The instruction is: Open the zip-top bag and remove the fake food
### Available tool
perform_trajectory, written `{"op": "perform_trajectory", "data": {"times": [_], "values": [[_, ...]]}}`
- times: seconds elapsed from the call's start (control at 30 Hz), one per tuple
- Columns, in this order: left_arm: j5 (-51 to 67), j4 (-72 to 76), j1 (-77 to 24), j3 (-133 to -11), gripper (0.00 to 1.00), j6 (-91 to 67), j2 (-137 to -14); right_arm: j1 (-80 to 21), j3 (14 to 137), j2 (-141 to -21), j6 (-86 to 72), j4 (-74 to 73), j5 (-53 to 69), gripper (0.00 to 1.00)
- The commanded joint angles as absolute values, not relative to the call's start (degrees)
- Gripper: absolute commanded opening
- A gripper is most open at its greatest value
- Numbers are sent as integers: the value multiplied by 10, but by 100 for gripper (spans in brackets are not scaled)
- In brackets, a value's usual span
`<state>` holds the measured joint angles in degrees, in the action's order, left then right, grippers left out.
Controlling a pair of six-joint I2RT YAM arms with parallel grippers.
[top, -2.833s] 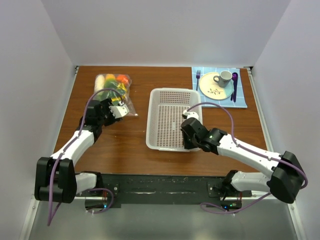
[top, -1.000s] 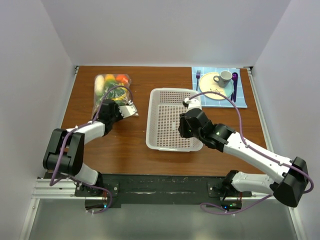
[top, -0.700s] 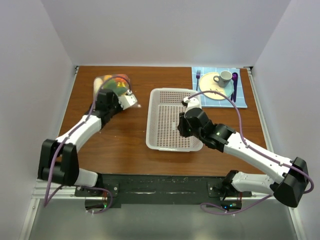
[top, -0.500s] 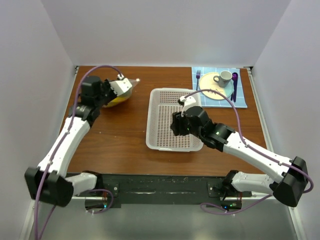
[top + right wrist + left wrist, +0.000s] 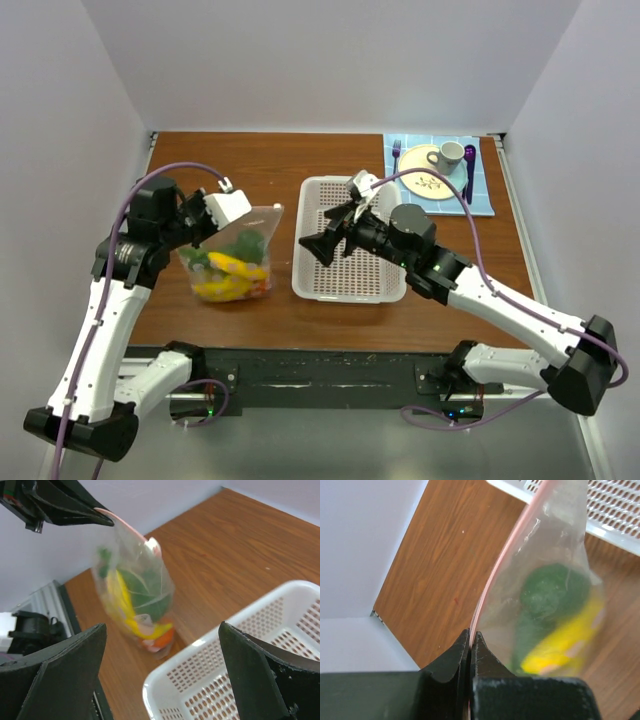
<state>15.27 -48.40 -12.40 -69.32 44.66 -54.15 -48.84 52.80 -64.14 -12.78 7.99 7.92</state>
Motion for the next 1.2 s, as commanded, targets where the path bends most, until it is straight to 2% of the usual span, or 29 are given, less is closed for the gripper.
{"op": "perform_trajectory", "data": {"times": [0.0, 0.6, 1.17], "values": [[220, -526, -125, -746, 1, 450, -519, -490, 551, -683, -128, 169, 186, 99], [273, -591, -125, -770, 1, 460, -507, -496, 564, -686, -107, 190, 192, 98], [292, -596, -125, -774, 1, 444, -509, -516, 571, -736, -126, 225, 232, 91]]}}
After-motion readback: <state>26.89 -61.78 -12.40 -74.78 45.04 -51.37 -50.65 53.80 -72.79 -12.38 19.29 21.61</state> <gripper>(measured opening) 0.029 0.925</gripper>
